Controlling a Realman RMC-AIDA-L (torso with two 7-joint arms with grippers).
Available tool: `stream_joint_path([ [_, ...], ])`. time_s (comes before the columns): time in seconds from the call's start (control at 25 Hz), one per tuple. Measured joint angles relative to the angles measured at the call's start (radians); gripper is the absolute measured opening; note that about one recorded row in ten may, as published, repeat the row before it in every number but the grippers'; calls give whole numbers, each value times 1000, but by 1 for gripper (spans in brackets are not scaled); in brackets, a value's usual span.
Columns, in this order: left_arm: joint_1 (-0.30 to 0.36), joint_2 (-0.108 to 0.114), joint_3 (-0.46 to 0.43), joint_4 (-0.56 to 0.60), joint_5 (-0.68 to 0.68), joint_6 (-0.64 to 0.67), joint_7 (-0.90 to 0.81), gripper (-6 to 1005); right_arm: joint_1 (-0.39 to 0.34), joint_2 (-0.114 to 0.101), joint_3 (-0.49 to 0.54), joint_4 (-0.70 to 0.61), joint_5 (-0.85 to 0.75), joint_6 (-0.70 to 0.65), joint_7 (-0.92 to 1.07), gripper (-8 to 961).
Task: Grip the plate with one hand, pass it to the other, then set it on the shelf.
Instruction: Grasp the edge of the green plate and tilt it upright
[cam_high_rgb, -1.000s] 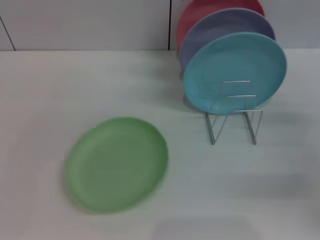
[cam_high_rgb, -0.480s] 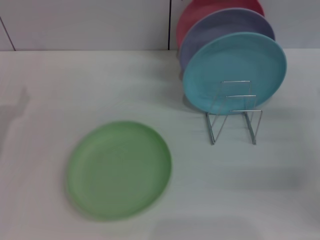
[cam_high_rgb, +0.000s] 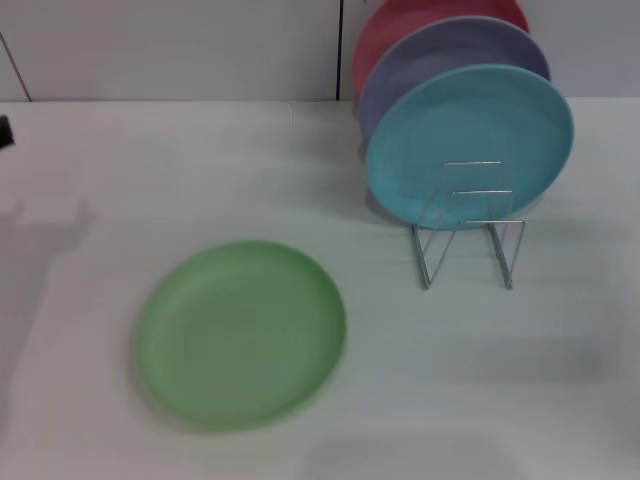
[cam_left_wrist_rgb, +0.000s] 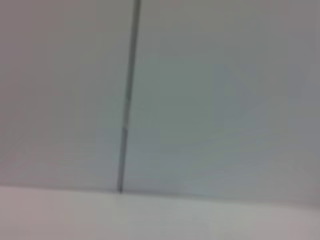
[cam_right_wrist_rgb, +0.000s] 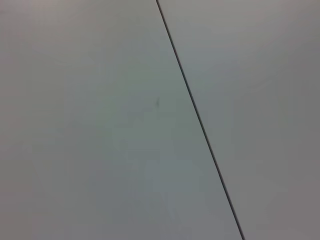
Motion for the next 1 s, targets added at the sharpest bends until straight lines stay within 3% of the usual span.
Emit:
stream_joint_path([
  [0.04, -19, -28, -45, -15, -64, -94, 106, 827, 0, 0, 0, 0, 0, 0, 0, 650],
  [0.08, -19, -28, -45, -15, -64, -94, 106, 827, -1, 0, 0, 0, 0, 0, 0, 650],
  [0.12, -44, -74, -120, -23, -140, -204, 238, 826, -2, 0, 0, 0, 0, 0, 0, 650],
  [0.16, -108, -175, -307, -22, -251, -416, 474, 826, -3, 0, 0, 1, 2, 0, 0, 650],
  [0.24, -146, -213, -392, -17, -290, -520, 564, 825, -2, 0, 0, 1, 2, 0, 0, 651],
  [0.4, -210, -213, -471, 7, -377, -684, 636, 823, -1, 0, 1, 0, 2, 0, -1, 651],
  [0.52, -211, -213, -474, 6, -380, -693, 636, 822, 2, -1, 2, -2, 2, 0, -8, 650],
  [0.72, -236, -213, -483, -8, -386, -789, 631, 820, -2, -2, 1, 6, 0, 0, -9, 650],
  [0.8, -261, -212, -500, -14, -381, -887, 630, 819, 4, -2, 0, 4, -1, 0, -9, 650],
  [1.0, -279, -212, -510, -9, -374, -952, 630, 817, 7, -3, 0, 3, -1, 0, -9, 650],
])
